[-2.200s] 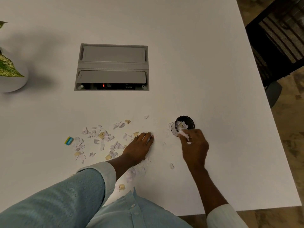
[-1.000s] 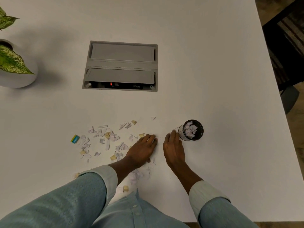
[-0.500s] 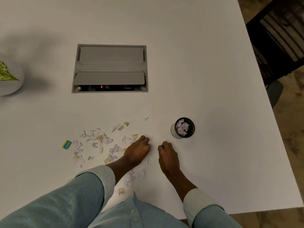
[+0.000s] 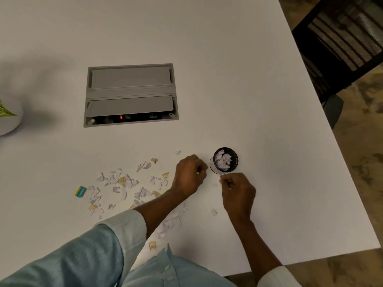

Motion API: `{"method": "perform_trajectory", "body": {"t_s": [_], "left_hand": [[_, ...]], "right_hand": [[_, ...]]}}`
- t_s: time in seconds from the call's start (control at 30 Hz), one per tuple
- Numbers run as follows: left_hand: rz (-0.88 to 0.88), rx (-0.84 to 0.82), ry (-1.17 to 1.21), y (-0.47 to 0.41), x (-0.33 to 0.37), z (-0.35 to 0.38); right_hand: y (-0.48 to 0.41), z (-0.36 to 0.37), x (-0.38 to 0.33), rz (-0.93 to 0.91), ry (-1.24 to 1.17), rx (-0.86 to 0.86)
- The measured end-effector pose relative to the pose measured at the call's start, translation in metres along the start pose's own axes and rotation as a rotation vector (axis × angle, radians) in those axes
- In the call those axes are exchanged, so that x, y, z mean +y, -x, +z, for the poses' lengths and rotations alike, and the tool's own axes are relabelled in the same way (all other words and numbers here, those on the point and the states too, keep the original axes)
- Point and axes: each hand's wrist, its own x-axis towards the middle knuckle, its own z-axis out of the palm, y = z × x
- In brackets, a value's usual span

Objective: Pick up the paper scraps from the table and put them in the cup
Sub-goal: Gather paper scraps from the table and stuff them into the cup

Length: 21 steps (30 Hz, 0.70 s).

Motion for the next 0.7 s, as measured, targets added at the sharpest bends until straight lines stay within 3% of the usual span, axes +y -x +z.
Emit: {"method": "perform_trajectory", "body": {"t_s": [0.17, 0.4, 0.7], "left_hand": [[0.059, 0.0, 0.059, -0.041, 0.05, 0.0], [0.056, -0.179, -0.153, -0.066, 0.06, 0.01], [0.056, 0.004, -0.175, -0.033, 0.017, -0.005]], "right_hand": [[-0.044, -0.012, -0.008, 0.021, -0.013, 0.113], [-0.072, 0.002, -0.006, 0.054, 0.055, 0.042], [-0.045, 0.0, -0.004, -0.074, 0.035, 0.069]]}}
